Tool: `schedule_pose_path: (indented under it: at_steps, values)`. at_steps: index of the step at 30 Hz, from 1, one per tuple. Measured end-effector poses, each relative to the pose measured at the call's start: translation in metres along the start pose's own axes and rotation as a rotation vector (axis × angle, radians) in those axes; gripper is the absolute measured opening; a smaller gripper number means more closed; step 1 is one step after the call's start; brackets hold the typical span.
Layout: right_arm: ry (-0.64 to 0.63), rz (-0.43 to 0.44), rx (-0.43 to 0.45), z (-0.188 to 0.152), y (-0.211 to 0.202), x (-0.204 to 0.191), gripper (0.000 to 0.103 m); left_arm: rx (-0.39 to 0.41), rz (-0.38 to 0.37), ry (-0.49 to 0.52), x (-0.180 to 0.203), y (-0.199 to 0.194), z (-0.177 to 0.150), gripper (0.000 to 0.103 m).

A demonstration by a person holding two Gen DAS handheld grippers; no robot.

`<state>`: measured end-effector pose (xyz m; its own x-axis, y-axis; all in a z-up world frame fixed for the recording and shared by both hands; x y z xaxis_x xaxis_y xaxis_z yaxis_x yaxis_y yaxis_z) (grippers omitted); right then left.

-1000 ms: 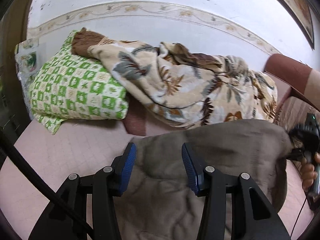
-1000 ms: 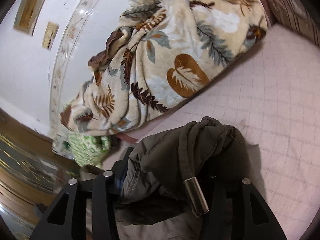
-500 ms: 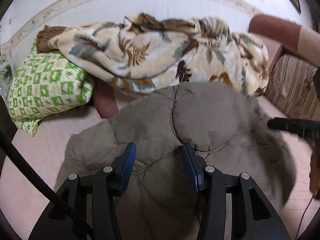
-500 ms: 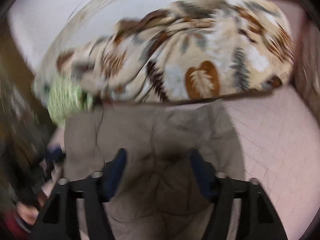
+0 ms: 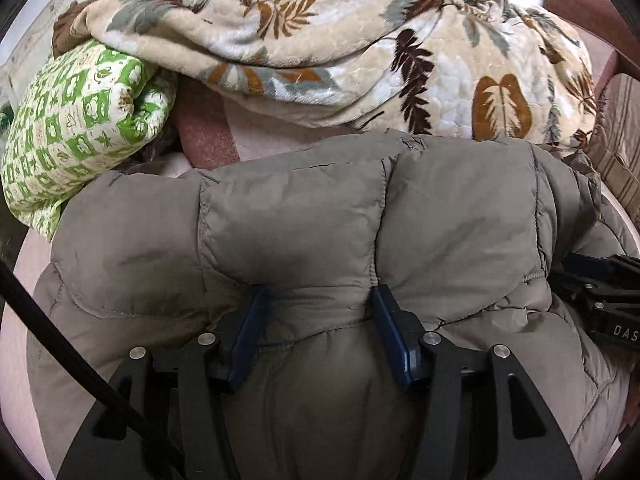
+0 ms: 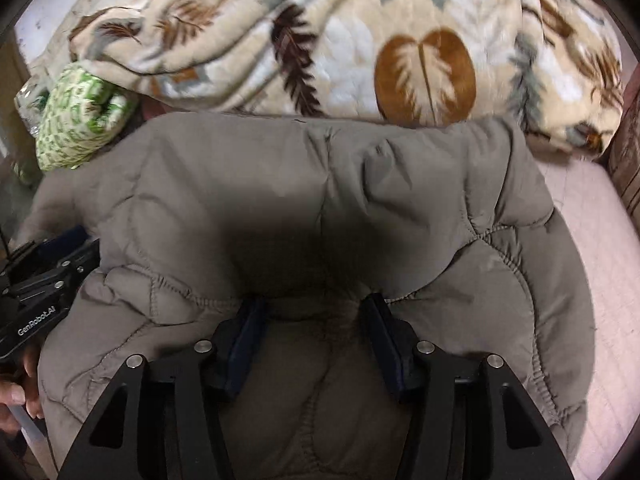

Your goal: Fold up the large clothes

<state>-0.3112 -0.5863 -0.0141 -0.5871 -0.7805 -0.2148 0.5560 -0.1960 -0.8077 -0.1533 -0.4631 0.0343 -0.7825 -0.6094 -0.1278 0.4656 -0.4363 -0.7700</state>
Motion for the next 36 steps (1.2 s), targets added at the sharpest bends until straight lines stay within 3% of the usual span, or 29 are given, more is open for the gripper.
schedule_pose_path:
  at_steps: [3,7,11,15,18,21,24,28,36]
  values:
    - [0.017,0.004,0.008,0.002,-0.013,-0.001,0.056,0.053,0.005,-0.001,-0.003,-0.029,-0.006,0.055]
    - [0.004,0.020,0.157,-0.020,-0.088,-0.012,0.057,0.191,-0.023,-0.023,-0.011,-0.093,-0.038,0.055]
    - [0.024,0.014,0.233,-0.073,-0.146,-0.027,0.061,0.241,0.040,-0.019,-0.021,-0.141,-0.092,0.055]
    - [0.006,0.055,0.316,-0.120,-0.168,-0.056,0.061,0.258,0.095,-0.021,-0.029,-0.166,-0.129,0.056]
    - [-0.023,0.030,0.300,-0.117,-0.160,-0.074,0.061,0.263,0.125,-0.070,-0.040,-0.167,-0.139,0.057]
    - [-0.020,0.018,0.340,-0.111,-0.159,-0.083,0.061,0.264,0.166,-0.108,-0.051,-0.158,-0.138,0.057]
    - [-0.012,0.008,0.365,-0.105,-0.152,-0.085,0.061,0.263,0.167,-0.137,-0.060,-0.146,-0.139,0.057]
    - [0.004,-0.004,0.368,-0.094,-0.133,-0.084,0.054,0.204,0.128,-0.183,-0.067,-0.122,-0.139,0.057]
    - [-0.008,-0.045,0.257,-0.093,-0.084,-0.083,0.054,0.197,0.150,-0.163,-0.064,-0.106,-0.135,0.061]
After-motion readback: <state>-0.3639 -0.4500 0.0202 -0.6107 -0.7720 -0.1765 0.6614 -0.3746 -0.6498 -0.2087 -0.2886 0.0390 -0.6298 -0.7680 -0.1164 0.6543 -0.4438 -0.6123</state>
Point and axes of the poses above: each gripper's, at about its wrist camera, not at the fingertips, and y roughly the way its jaws point, x to its right, z to its top, the point moved 5 cm from there along y, roughly the way its jaws point, and after that the axes turned 5 degrees about z, right-handed, at the moved point
